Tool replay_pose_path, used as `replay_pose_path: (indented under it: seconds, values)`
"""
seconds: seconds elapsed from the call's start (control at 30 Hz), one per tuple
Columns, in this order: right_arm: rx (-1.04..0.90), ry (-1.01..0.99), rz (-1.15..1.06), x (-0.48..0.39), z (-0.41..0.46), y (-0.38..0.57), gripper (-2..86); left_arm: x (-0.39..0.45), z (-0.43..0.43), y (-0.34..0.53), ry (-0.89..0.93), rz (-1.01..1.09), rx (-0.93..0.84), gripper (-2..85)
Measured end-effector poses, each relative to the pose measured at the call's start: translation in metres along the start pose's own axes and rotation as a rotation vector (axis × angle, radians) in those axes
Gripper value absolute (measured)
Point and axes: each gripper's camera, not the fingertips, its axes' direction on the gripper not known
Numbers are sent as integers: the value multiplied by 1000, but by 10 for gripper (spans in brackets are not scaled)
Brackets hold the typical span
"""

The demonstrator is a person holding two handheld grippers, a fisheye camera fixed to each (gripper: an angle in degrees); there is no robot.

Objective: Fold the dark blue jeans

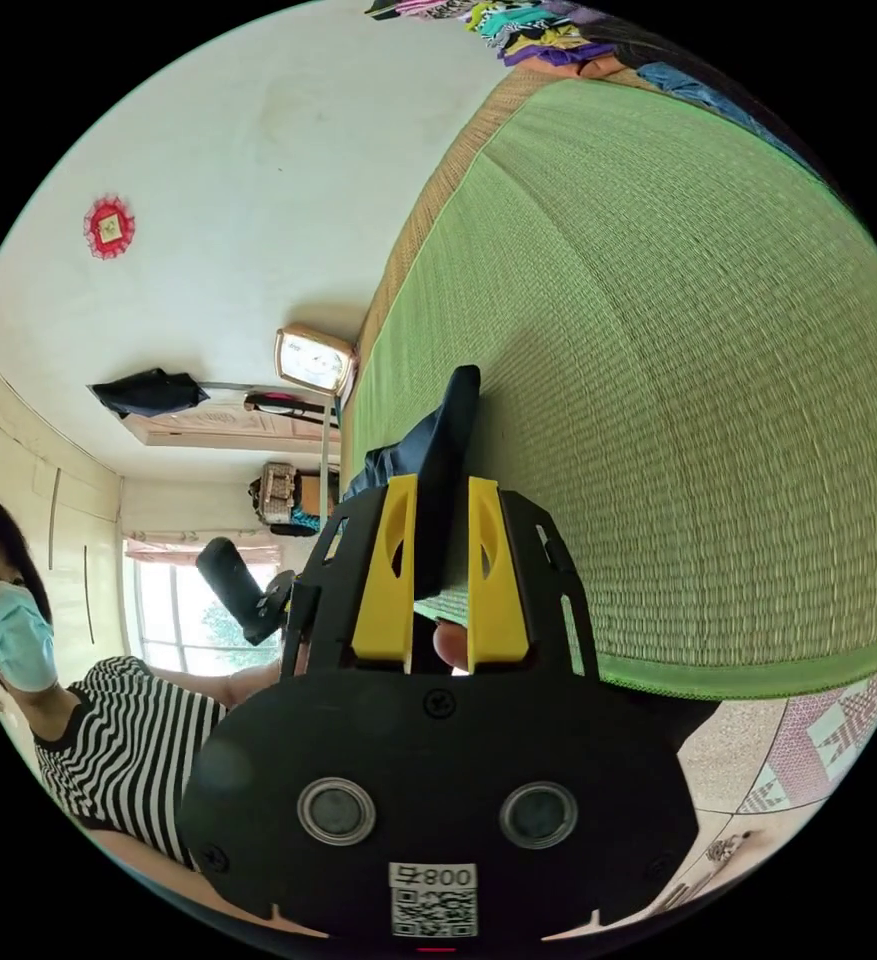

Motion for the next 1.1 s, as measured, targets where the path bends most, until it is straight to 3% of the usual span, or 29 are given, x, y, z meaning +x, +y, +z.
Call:
replay_pose_path:
  seconds: [0.2, 0.4, 0.7, 0.9, 1.1]
  values:
    - [-75, -31, 51, 0, 40, -43, 104, 8, -29, 10, -13, 23, 0, 21]
    - [-118, -7, 27, -16, 51, -45, 45, 12, -65, 20, 18, 46, 5, 22]
    - [38, 104, -5, -69, 15, -4, 22, 20, -144, 44, 158, 121, 95, 22]
    - [93, 62, -47, -139, 40, 15, 22, -13, -236, 92, 236, 55, 227, 22]
    - [33, 27, -202, -248, 124, 18, 23, -72, -355, 168, 257, -58, 419, 21]
